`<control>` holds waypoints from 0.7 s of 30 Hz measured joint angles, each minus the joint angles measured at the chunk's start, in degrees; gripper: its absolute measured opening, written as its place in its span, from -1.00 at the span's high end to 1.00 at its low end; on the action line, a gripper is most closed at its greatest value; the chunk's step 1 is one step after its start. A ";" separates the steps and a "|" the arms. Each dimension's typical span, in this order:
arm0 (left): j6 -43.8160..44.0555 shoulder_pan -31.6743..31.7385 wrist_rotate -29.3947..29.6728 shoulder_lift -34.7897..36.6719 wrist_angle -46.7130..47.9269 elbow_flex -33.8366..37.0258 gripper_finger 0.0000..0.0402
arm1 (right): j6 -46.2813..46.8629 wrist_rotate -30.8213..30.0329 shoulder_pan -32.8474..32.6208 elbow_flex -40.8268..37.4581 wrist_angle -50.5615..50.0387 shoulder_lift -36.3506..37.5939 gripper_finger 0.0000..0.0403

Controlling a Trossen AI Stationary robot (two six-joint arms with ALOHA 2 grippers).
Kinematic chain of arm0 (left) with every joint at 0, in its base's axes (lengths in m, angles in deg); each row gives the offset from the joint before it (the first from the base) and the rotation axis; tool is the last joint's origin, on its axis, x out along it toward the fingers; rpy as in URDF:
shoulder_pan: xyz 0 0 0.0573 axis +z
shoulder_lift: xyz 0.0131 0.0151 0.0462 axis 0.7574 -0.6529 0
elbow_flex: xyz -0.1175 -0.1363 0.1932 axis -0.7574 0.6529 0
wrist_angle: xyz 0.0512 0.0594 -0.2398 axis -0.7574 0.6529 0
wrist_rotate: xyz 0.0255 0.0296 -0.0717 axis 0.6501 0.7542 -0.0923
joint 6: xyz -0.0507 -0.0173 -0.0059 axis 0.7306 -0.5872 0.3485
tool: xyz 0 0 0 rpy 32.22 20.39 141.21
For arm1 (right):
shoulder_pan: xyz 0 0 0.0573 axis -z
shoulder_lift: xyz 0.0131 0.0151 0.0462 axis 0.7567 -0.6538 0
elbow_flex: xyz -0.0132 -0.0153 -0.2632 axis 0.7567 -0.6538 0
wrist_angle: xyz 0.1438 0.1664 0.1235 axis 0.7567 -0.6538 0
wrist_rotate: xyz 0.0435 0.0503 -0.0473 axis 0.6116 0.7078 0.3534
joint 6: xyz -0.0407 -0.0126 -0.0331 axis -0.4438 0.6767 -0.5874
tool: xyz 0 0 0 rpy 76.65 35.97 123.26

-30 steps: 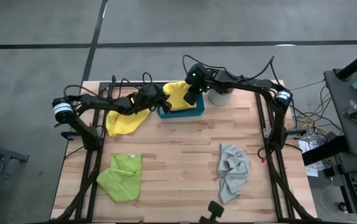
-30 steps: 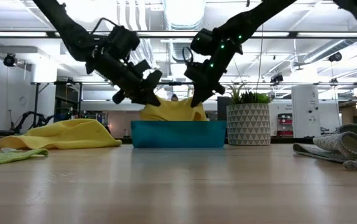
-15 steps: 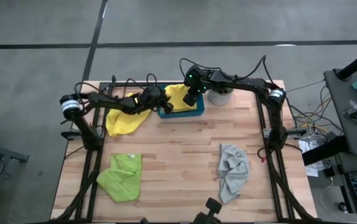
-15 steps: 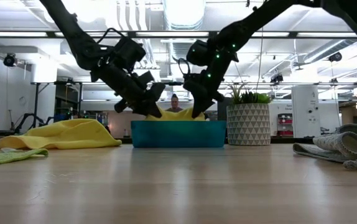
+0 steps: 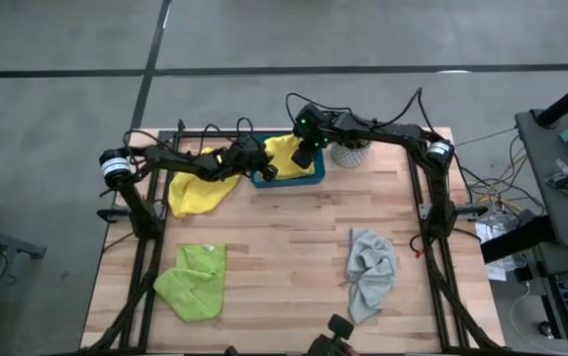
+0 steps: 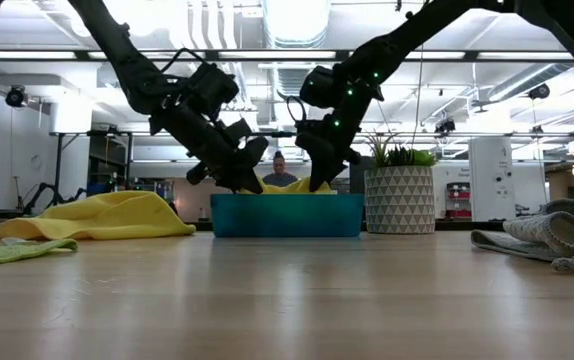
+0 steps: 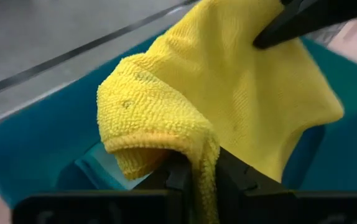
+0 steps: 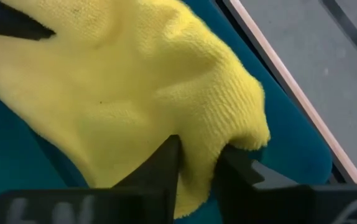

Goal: Fold microfiber towels
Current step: Stack the folded right yellow microfiber cloth on top of the blue microfiber cloth

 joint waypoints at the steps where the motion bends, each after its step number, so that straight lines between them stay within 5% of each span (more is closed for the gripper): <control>1: -0.01 0.00 -0.02 0.00 1.46 -0.02 0.78 | 0.10 0.00 0.00 0.00 -0.06 0.00 0.58; 11: -2.59 0.04 -0.01 0.54 7.22 -1.51 0.27 | 0.16 -0.02 0.00 1.64 -5.63 0.22 0.31; 21: -12.57 0.66 0.14 6.85 10.57 -1.62 0.19 | -1.66 -0.55 0.00 5.71 -11.38 0.33 0.43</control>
